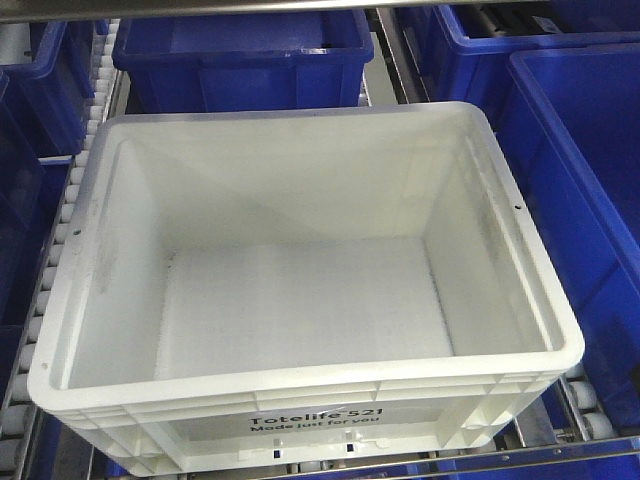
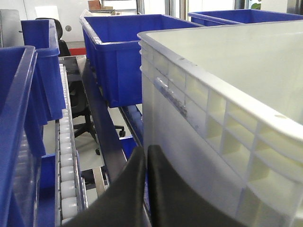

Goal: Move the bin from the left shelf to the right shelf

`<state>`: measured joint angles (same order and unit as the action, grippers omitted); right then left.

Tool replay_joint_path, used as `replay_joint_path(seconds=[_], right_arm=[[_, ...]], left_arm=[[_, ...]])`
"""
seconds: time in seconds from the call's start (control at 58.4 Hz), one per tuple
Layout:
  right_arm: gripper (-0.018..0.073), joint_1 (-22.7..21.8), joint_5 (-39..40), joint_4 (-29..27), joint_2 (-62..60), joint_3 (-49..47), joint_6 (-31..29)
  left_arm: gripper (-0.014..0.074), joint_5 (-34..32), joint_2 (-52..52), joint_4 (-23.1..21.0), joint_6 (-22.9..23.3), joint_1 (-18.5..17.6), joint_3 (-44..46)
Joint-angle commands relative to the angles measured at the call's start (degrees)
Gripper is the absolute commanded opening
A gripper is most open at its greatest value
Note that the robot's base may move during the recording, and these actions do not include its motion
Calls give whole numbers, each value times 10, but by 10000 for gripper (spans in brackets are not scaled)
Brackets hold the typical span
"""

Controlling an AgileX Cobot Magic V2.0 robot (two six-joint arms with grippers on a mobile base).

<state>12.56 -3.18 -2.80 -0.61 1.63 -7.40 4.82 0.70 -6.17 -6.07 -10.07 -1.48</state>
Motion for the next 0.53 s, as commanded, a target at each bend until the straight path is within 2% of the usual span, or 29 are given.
replay_joint_path(seconds=[0.0,0.513], right_arm=[[-8,1,40,-1,-6,11,-1],[-8,1,38,-1,-6,11,-1]], left_arm=[[-6,-43,9,-2,4,-3,-11],[-6,-43,9,-2,4,-3,-11]])
